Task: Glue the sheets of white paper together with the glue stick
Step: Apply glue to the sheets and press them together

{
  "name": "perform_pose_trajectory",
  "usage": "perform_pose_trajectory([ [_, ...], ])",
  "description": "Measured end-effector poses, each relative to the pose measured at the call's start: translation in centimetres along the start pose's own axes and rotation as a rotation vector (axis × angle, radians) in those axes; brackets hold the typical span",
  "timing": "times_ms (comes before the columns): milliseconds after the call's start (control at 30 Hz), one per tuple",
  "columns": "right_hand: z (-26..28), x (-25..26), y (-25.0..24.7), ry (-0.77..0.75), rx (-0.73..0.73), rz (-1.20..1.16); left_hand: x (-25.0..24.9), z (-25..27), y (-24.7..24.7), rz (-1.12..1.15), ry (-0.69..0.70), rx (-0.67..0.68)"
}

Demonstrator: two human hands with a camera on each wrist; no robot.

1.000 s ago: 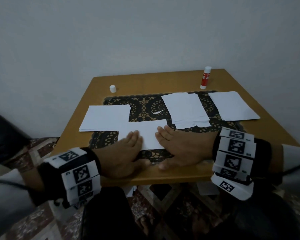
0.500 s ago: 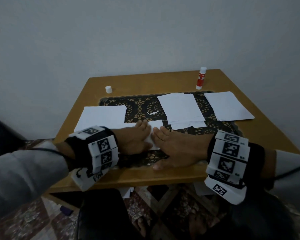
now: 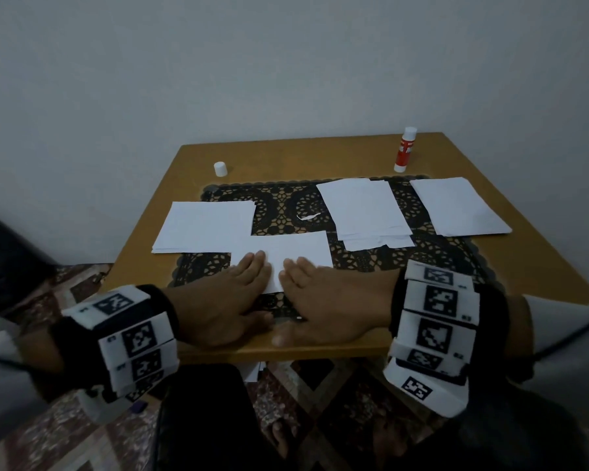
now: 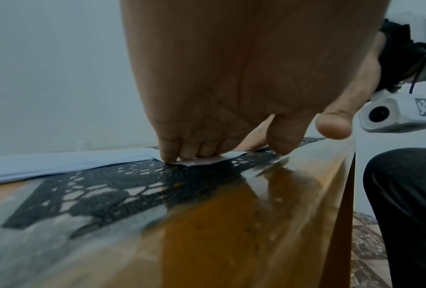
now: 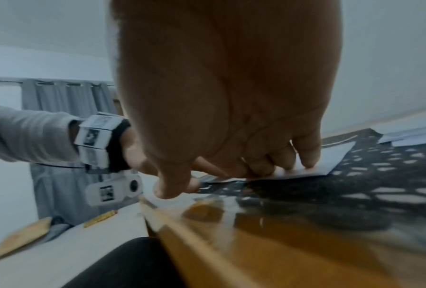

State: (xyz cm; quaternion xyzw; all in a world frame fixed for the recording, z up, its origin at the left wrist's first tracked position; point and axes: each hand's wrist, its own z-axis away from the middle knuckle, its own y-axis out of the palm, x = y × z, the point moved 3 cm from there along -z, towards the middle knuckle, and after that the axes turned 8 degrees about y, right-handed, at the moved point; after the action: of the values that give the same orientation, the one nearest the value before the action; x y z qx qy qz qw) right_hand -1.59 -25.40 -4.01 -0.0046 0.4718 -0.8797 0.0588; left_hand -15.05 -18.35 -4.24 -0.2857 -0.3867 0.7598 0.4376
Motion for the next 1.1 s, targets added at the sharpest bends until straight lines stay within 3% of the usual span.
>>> perform_pose_trajectory([
  [200,-2.9,-2.3,-2.1,0.151,-0.006,-0.048,0.4,0.2,-0.7,0.039,-0.003,-0.036],
  [333,-1.8,-1.2,-0.8,0.041,0.031,0.001,0.4,0.4,-1.5,0.016,-0.003,-0.063],
  [467,-1.7,-2.6,-1.6,0.104,0.024,-0.018,0.5,0.2,-2.6,-0.047,0.002,-0.119],
  [600,-0.2,-1.1,0.0,0.005,0.026,0.091,0.4,-0.1,-2.9,-0.075,0.018,-0.134],
  [767,0.3,-2.6,-0.1,0.083,-0.009,-0.002,1.0,-0.3,-3.1,-0.038,0.029,-0.174],
  [900,2.0,-0.5,1.0,-0.063,-0.006,0.051,1.8,-1.2,-3.9,-0.028,0.072,-0.231],
  [1000,2.2,-1.2,0.3,-0.054,-0.038,-0.018,2.6,-2.4,-4.9,-0.039,0.069,-0.297],
  [1100,2.3,-1.4,0.2,-0.055,-0.067,0.008,3.3,-3.6,-5.1,-0.070,-0.022,-0.216],
])
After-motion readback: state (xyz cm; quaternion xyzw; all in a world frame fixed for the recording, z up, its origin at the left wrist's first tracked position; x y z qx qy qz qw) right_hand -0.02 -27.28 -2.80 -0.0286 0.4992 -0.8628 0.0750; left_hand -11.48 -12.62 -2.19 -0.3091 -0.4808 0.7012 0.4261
